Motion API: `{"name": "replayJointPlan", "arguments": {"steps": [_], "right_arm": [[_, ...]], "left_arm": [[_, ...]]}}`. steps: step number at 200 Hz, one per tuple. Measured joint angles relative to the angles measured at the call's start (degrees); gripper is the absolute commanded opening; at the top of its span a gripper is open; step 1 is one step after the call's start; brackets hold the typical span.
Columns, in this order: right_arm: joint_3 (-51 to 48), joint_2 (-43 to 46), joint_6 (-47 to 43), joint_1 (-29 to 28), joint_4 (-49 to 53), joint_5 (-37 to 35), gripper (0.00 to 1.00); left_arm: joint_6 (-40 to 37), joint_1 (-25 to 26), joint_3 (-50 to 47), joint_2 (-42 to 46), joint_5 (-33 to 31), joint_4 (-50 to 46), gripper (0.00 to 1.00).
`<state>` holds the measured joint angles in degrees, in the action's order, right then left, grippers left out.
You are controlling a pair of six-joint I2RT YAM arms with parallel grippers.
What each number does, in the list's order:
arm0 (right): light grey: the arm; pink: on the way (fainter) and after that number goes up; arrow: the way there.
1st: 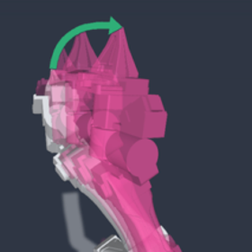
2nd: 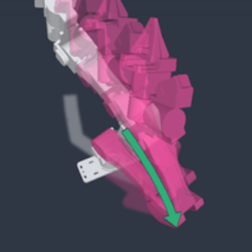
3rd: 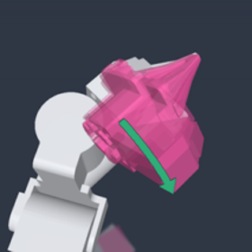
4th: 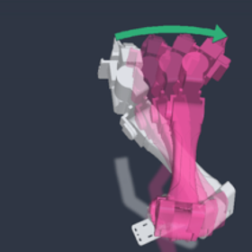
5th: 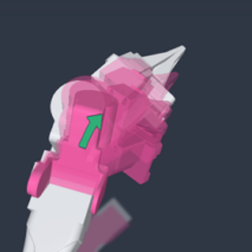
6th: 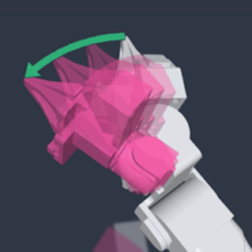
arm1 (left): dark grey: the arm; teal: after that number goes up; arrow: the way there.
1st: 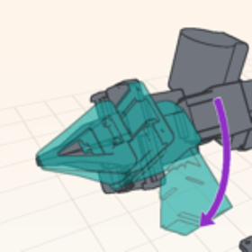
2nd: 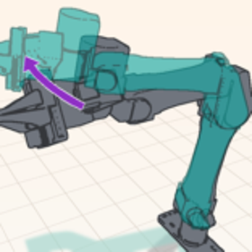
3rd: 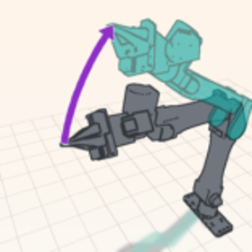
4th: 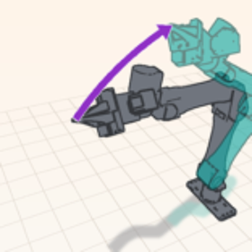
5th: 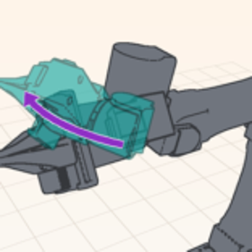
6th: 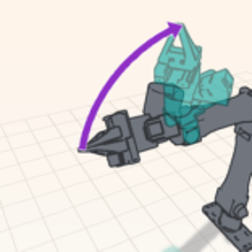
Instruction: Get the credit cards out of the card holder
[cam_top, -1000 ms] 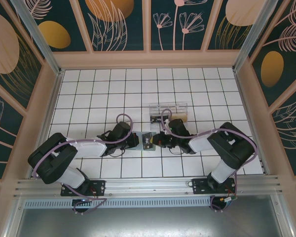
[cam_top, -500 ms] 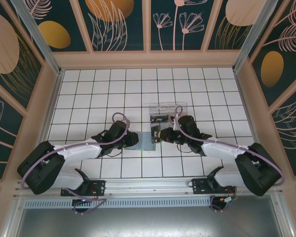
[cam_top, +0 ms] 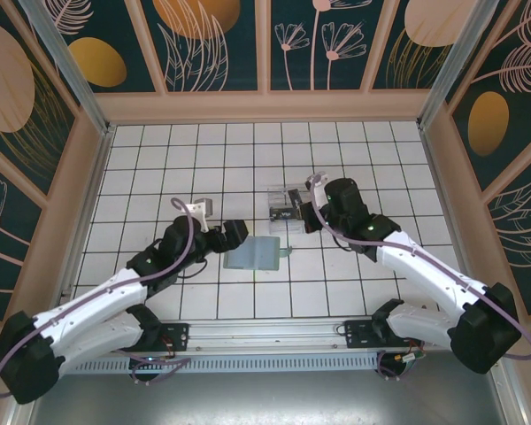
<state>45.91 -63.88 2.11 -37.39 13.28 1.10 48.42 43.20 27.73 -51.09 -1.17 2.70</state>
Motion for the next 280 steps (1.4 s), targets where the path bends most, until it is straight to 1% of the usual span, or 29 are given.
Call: {"name": "replayJointPlan", "arguments": {"steps": [17,39,72,118,154,200,280], "right_arm": [[0.59,-0.07,-9.57,-1.09,2.4,-3.3,0.0],[3.45,-1.68,-18.47,-1.62,5.97,-5.88,0.0],[7.65,-5.11,-27.93,-1.99,8.22,-6.16,0.0],[7.76,-10.21,-43.39,-6.23,8.7,-6.16,0.0],[7.78,-15.93,-52.68,-6.86,8.15,-7.32,0.0],[7.87,-19.74,-60.0,-6.82,5.42,-8.98,0.0],[11.69,-23.74,-62.27,-6.12,4.33,-8.7,0.0]], "left_arm": [[-0.22,0.0,-1.9,4.11,-0.92,-0.13,0.99],[-0.26,0.0,-4.46,8.59,-1.77,-0.57,0.99],[-0.39,0.0,-7.02,14.01,-2.84,-1.31,0.98],[-0.37,0.0,-9.49,19.34,-3.96,-2.05,0.98],[-0.37,0.0,-10.38,21.44,-4.39,-3.06,0.99],[-0.37,0.0,-10.75,22.14,-5.25,-3.63,0.98],[-0.37,0.0,-11.74,22.43,-5.38,-4.35,0.98]]}}
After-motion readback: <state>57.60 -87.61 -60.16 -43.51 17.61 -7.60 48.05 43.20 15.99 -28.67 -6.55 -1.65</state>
